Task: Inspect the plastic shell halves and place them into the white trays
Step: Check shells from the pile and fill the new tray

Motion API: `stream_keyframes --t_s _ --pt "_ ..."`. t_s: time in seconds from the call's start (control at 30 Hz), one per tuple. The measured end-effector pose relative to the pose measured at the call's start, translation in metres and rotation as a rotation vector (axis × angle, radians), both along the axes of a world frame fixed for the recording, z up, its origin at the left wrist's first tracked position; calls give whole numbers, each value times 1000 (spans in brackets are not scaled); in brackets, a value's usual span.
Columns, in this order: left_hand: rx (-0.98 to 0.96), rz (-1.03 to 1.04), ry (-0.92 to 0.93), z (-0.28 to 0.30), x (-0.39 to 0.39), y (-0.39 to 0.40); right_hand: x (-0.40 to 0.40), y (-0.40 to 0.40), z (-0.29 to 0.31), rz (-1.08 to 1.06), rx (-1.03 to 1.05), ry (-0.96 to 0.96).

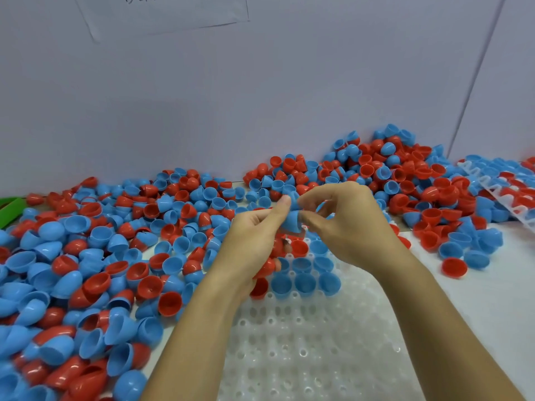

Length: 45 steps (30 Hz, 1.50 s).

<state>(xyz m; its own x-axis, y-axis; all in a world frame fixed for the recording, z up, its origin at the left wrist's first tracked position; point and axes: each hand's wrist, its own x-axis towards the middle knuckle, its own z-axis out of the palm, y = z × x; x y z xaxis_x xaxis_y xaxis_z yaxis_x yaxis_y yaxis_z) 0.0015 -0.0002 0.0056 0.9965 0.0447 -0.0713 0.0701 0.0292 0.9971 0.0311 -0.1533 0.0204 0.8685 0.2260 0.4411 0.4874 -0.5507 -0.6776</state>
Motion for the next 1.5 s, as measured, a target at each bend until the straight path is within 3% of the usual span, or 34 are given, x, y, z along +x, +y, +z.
stream_keyframes --t_s 0.17,0.3,0.43,0.57,0.73,1.3,1.4,1.5 --pt "-70 187 65 0 6 6 0 -37 10 -116 -287 159" --pt "-283 169 48 1 5 8 -7 -58 16 -137 -508 414" --pt "-184 211 67 -2 6 8 -11 -47 16 -123 -657 575" --pt "-121 215 21 -6 5 8 -12 -30 9 -139 -742 568" --pt "-222 216 -35 -4 4 8 -11 -30 7 -145 -738 569" --pt "-173 149 -91 -4 2 6 -6 -37 7 -67 -586 573" --pt "-173 139 -111 -6 3 6 -4 -39 8 -43 -525 422" --pt "-146 124 -137 -7 3 6 -4 -30 9 36 -163 178"
